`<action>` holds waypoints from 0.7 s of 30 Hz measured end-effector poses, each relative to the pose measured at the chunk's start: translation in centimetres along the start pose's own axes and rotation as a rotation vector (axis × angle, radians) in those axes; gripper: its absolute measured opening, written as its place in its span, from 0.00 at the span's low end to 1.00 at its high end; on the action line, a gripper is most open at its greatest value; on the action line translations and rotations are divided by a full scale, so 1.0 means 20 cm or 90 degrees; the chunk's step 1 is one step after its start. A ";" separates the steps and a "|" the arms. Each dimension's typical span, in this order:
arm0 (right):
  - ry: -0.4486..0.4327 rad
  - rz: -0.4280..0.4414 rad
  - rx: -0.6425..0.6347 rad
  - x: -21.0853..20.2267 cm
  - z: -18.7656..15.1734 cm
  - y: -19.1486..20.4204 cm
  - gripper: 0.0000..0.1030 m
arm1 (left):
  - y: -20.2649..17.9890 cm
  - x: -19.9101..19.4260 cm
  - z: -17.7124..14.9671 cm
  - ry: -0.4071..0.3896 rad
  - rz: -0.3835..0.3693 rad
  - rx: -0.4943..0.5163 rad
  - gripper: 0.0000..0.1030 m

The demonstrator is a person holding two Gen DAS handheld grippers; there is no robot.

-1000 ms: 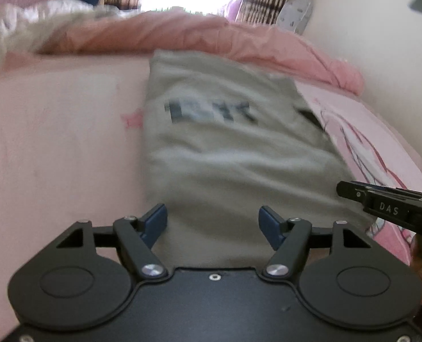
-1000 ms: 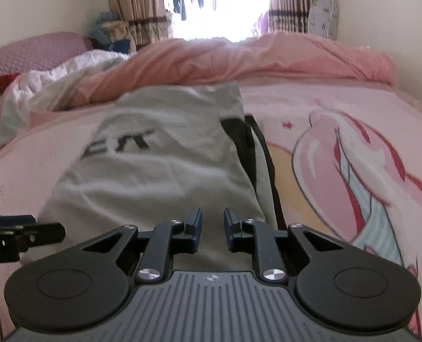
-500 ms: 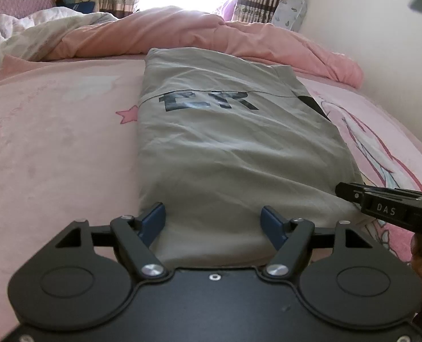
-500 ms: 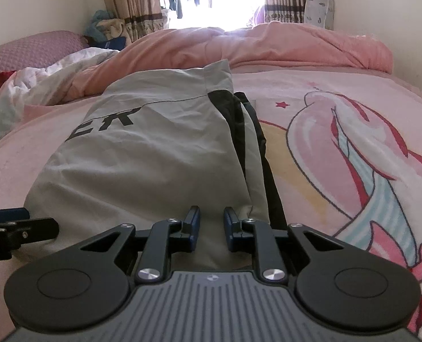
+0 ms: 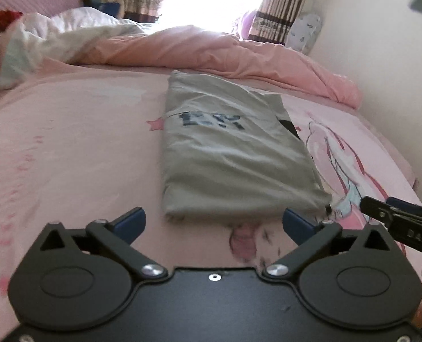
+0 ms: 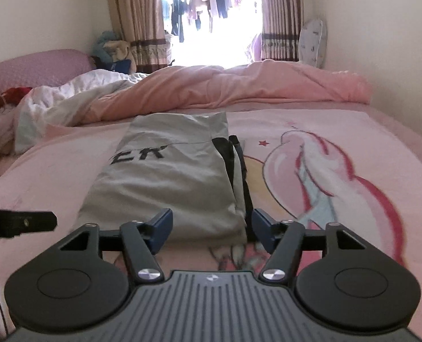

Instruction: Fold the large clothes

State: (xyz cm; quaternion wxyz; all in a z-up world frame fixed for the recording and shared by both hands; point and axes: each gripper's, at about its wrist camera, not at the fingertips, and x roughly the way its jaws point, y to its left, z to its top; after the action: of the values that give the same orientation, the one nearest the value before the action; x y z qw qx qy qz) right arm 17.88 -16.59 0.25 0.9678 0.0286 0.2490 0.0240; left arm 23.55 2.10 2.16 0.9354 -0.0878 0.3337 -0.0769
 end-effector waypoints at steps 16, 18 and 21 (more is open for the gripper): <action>0.045 -0.014 0.008 -0.27 -0.23 0.01 0.74 | -0.01 -0.34 -0.31 0.037 0.070 -0.002 1.00; 0.048 -0.015 0.009 -0.26 -0.23 0.01 0.74 | -0.02 -0.33 -0.30 0.038 0.071 0.001 1.00; 0.051 -0.014 0.008 -0.26 -0.24 0.02 0.74 | -0.03 -0.34 -0.30 0.036 0.072 0.007 1.00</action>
State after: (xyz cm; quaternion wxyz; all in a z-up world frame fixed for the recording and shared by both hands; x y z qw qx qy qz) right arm 10.96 -16.40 -1.35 0.9572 0.0307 0.2876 0.0132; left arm 14.45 2.27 1.77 0.9289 -0.0613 0.3642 -0.0279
